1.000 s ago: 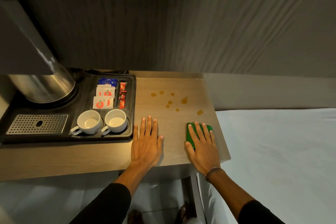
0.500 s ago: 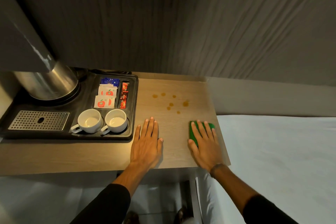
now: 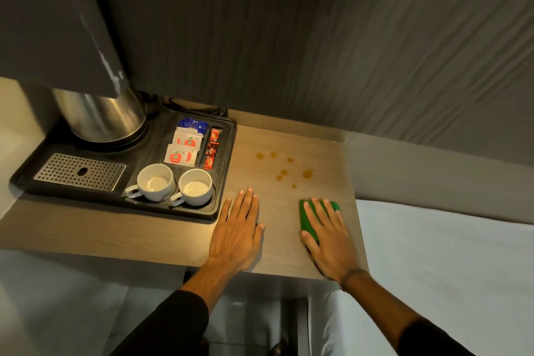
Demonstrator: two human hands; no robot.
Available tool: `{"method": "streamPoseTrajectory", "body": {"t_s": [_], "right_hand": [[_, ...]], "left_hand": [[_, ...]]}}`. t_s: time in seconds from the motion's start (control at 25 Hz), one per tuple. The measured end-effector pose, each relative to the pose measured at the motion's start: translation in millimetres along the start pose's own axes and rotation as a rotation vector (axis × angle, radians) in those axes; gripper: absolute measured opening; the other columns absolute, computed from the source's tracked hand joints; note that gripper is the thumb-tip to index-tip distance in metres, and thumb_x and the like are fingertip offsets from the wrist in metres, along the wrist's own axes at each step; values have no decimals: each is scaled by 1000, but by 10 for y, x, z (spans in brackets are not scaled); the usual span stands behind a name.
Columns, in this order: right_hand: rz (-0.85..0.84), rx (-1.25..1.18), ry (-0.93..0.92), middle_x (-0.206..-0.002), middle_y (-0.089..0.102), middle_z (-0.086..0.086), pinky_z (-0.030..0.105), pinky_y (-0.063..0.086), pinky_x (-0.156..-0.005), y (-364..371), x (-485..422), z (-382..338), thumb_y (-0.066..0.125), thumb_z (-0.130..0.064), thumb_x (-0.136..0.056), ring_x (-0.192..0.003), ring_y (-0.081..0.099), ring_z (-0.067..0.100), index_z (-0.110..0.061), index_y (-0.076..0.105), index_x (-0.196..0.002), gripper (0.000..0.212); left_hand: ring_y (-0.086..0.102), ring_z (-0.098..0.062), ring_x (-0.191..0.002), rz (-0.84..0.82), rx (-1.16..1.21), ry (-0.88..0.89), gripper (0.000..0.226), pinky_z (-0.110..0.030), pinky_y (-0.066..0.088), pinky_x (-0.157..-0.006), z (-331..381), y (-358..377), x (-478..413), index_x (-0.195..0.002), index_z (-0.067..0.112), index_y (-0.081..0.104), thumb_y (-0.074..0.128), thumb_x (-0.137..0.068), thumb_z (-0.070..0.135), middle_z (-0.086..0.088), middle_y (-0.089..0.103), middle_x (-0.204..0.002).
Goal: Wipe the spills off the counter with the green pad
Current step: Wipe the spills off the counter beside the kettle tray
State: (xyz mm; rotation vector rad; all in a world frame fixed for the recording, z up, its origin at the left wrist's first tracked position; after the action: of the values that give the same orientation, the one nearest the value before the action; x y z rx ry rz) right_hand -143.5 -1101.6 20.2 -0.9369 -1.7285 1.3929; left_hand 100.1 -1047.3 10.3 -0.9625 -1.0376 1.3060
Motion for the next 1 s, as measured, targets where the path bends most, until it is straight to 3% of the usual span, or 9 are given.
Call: {"method": "streamPoseTrajectory", "body": {"t_s": [0.08,0.28,0.4,0.52,0.64,0.8,1.0], "right_hand": [[-6,17,-34,-177,11,-2,55,12,-131,-113,-15,305,30,-54,-108,-164,1,24,-30,11,-169,68],[4,38,216,-177,14,9,54,6,-131,-371,-1031,143,31,-42,-111,-163,5,33,-21,13,-169,64],[5,-13,78,-177,12,4,53,6,-132,-210,-854,-152,32,-44,-110,-163,3,28,-25,12,-169,65],[-35,-8,6,-177,12,-1,52,8,-132,-154,-259,57,29,-52,-108,-163,2,24,-29,12,-169,67],[4,8,97,-176,20,5,52,11,-132,-281,-399,337,32,-48,-109,-163,9,29,-26,18,-169,65],[18,17,287,-177,11,8,52,5,-132,-459,-1050,87,30,-41,-112,-163,3,32,-20,12,-169,64],[30,-11,61,-177,17,2,53,10,-132,-176,-573,-155,32,-49,-108,-163,6,27,-27,16,-169,66]], "left_hand": [[-5,-25,-163,-2,-3,2,74,-53,6,-132,-11,-4,-8,-166,13,2,12,-104,52,-9,-1,-177],[2,-25,-163,19,-11,-4,72,-51,7,-132,-10,-27,15,-166,13,7,16,-105,51,-9,6,-177],[5,-26,-163,31,-14,-3,71,-51,8,-132,6,-45,24,-166,12,10,21,-105,48,-9,9,-177],[5,-26,-163,13,-15,-7,72,-52,9,-132,13,-41,36,-166,13,10,21,-105,49,-9,9,-177],[4,-26,-163,16,-17,3,73,-53,9,-132,-15,-18,5,-166,14,10,20,-105,52,-8,8,-177],[2,-25,-163,24,-6,1,72,-53,7,-132,1,-4,10,-166,14,7,21,-105,51,-8,6,-178],[6,-26,-163,41,-13,5,72,-52,9,-132,-15,7,-3,-165,13,12,23,-104,50,-9,11,-177]]}}
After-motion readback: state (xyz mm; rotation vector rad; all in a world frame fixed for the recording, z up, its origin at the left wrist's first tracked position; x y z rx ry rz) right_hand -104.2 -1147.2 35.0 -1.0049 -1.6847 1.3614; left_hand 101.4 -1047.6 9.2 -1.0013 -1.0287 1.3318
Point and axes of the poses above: each hand's wrist, its own x-axis away from the middle knuckle, its own y-axis out of the palm, z = x × y, the point moved 3 cm from there along -x, towards the middle knuckle
